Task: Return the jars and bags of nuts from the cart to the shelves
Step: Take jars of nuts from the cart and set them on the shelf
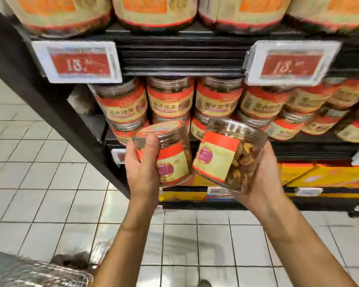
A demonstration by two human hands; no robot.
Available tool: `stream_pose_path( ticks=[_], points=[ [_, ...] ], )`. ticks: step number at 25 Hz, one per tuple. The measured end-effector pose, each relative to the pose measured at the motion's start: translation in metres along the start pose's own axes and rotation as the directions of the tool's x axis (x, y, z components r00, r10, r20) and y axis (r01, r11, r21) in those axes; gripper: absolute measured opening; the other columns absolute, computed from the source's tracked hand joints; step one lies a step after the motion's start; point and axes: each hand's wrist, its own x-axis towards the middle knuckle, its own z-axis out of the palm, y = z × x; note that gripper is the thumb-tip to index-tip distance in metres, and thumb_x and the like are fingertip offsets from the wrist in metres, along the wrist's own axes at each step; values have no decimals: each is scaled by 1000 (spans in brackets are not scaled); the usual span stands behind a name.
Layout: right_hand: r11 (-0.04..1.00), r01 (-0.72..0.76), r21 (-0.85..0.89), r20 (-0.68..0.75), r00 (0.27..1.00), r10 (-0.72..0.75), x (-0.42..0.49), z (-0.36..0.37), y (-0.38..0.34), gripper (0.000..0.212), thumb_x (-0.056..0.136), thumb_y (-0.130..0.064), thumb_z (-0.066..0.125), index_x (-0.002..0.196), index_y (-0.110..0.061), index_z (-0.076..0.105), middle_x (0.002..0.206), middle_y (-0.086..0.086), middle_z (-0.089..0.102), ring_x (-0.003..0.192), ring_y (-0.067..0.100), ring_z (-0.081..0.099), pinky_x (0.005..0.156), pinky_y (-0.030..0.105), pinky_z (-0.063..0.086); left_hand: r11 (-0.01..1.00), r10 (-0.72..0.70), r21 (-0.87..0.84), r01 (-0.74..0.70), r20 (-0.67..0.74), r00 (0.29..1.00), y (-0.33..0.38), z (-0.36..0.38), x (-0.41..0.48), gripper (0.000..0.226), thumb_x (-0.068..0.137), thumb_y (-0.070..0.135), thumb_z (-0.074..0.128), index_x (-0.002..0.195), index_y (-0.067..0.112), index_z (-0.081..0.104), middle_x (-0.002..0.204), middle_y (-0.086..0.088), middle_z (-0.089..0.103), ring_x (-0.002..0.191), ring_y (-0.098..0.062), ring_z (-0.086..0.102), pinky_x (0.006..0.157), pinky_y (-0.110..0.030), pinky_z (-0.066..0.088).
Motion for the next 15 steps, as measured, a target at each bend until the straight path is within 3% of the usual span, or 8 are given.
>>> stream_pose_path(
  ticks=[3, 5, 7, 10, 15],
  points=[
    [1000, 13, 14, 52, 999, -13, 4, -10, 14, 52, 93, -52, 32, 88, -24, 76, 95, 3, 74, 88, 23, 71, 73, 41, 58, 957, 243, 157, -244, 30, 970, -14, 3, 11, 49, 74, 45, 56, 109, 11, 51, 96, 10, 62, 88, 10, 60, 77, -9, 45],
    [999, -3, 41, 46, 999, 1, 3, -18, 22, 56, 94, -54, 29, 91, -23, 75, 97, 4, 74, 91, 24, 70, 77, 46, 57, 906, 347, 232, -355, 76, 935, -25, 2, 13, 62, 74, 52, 60, 113, 6, 45, 101, 6, 56, 92, 12, 57, 80, -7, 43],
    [999, -33, 21, -2, 999, 33, 1, -25, 26, 61, 93, -58, 26, 84, -24, 77, 94, 5, 75, 88, 25, 71, 75, 49, 55, 894, 374, 225, -387, 101, 922, -33, 3, 13, 83, 70, 71, 58, 118, 5, 40, 106, 0, 55, 97, 3, 57, 84, -14, 44],
    [996, -86, -7, -89, 992, 85, -1, -31, 26, 62, 89, -62, 30, 68, -27, 77, 85, 5, 75, 79, 26, 72, 73, 47, 55, 862, 424, 251, -441, 122, 898, -43, 6, 18, 93, 69, 77, 55, 122, 3, 36, 111, -10, 53, 101, -12, 56, 89, -23, 45],
    [994, -107, -32, -113, 988, 103, -5, -38, 23, 59, 85, -64, 34, 65, -28, 76, 87, 8, 75, 82, 30, 71, 80, 53, 50, 844, 445, 263, -468, 143, 884, -49, 13, 31, 90, 71, 75, 54, 123, 3, 37, 108, 6, 55, 98, -1, 58, 85, -19, 46]
  ],
)
